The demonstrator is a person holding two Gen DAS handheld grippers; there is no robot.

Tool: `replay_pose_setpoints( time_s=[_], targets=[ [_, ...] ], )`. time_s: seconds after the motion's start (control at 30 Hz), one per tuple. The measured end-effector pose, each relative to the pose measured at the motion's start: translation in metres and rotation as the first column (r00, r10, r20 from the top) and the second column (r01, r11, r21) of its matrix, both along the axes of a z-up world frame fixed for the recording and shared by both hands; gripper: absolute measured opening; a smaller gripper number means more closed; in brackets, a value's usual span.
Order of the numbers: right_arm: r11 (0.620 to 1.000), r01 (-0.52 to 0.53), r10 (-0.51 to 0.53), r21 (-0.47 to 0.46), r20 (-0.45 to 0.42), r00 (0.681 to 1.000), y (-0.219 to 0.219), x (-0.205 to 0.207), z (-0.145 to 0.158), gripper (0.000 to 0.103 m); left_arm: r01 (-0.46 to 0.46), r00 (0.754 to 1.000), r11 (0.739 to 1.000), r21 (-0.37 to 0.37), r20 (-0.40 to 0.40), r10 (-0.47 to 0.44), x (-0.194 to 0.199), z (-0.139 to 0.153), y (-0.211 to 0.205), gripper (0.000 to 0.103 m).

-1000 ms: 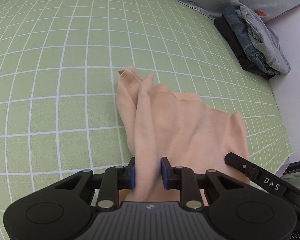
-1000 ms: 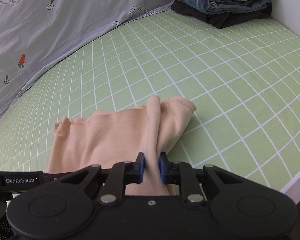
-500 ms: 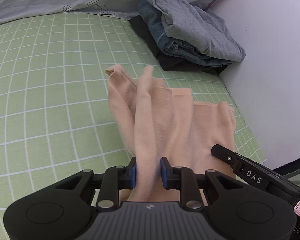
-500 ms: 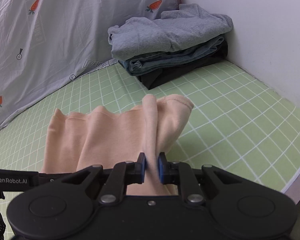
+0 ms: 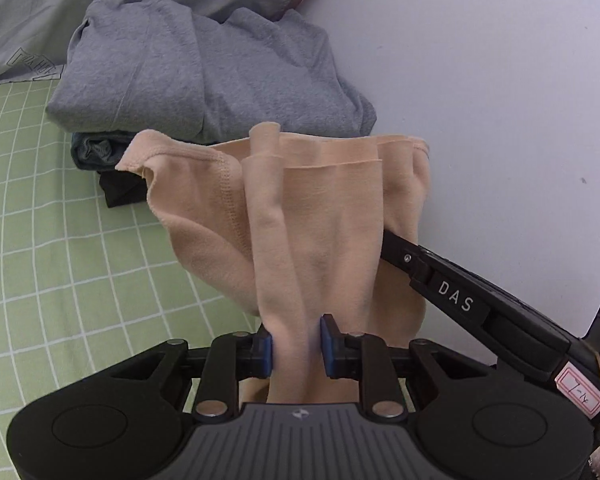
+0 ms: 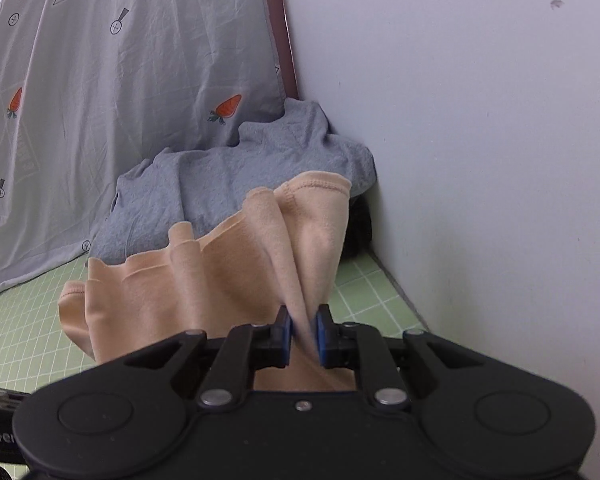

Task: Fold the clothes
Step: 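Lift the folded shirt with both grippers and carry it to the clothes stack, then lower the shirt onto the grey shirt stack and open both grippers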

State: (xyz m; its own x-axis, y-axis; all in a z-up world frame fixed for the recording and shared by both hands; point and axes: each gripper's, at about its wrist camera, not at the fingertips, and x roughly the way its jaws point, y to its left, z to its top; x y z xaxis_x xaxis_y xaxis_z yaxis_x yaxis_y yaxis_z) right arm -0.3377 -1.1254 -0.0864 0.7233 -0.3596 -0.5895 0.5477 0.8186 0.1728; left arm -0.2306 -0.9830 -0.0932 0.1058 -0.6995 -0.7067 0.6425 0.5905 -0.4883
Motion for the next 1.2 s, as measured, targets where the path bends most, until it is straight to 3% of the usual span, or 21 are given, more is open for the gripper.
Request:
replay_pose_setpoints(
  time_s=[0.1, 0.3, 0.43, 0.5, 0.67, 0.8, 0.97, 1.03, 1.07, 1.13, 1.2],
  targets=[
    [0.999, -0.004, 0.007, -0.035, 0.067, 0.998, -0.017, 0.021, 0.017, 0.013, -0.034, 0.999, 0.999, -0.040, 0.014, 0.035, 0.026, 0.019, -0.015, 0.024],
    [0.997, -0.007, 0.026, -0.080, 0.238, 0.971, -0.068, 0.075, 0.060, 0.013, -0.068, 0.988, 0.986, -0.153, 0.129, 0.088, 0.089, 0.072, -0.041, 0.024],
    [0.995, -0.015, 0.046, -0.103, 0.303, 0.952, -0.127, 0.125, 0.068, 0.013, -0.136, 0.968, 0.972, -0.189, 0.185, 0.171, 0.150, 0.079, -0.062, 0.024],
    [0.996, -0.016, 0.040, -0.085, 0.283, 0.958, -0.154, 0.161, 0.051, 0.013, -0.197, 0.955, 0.969, -0.151, 0.194, 0.225, 0.184, 0.063, -0.075, 0.025],
    [1.000, 0.018, -0.021, 0.020, 0.173, 0.985, -0.220, 0.234, -0.013, 0.014, -0.285, 0.955, 0.952, -0.111, 0.046, 0.292, 0.246, -0.006, -0.087, 0.029],
    [0.995, 0.023, -0.018, -0.098, 0.049, 0.999, -0.218, 0.259, -0.049, 0.019, -0.263, 0.962, 0.955, -0.139, 0.043, 0.271, 0.250, -0.026, -0.090, 0.032],
    [0.989, 0.028, -0.023, -0.143, 0.042, 0.999, -0.213, 0.260, -0.051, 0.022, -0.228, 0.965, 0.967, -0.118, 0.109, 0.240, 0.250, -0.023, -0.103, 0.036],
    [0.986, 0.021, -0.015, -0.165, 0.039, 0.999, -0.211, 0.254, -0.044, 0.033, -0.177, 0.966, 0.978, -0.107, 0.171, 0.194, 0.248, -0.013, -0.103, 0.042],
    [0.984, 0.016, -0.009, -0.180, 0.037, 0.999, -0.210, 0.249, -0.039, 0.038, -0.158, 0.959, 0.983, -0.096, 0.223, 0.176, 0.239, -0.005, -0.098, 0.051],
    [0.979, 0.011, -0.001, -0.206, 0.046, 0.999, -0.201, 0.235, -0.028, 0.064, -0.149, 0.930, 0.985, -0.090, 0.324, 0.171, 0.219, 0.011, -0.086, 0.068],
    [0.973, 0.010, 0.005, -0.230, 0.063, 0.998, -0.187, 0.218, -0.015, 0.075, -0.156, 0.903, 0.981, -0.117, 0.384, 0.190, 0.199, 0.026, -0.071, 0.086]
  ],
)
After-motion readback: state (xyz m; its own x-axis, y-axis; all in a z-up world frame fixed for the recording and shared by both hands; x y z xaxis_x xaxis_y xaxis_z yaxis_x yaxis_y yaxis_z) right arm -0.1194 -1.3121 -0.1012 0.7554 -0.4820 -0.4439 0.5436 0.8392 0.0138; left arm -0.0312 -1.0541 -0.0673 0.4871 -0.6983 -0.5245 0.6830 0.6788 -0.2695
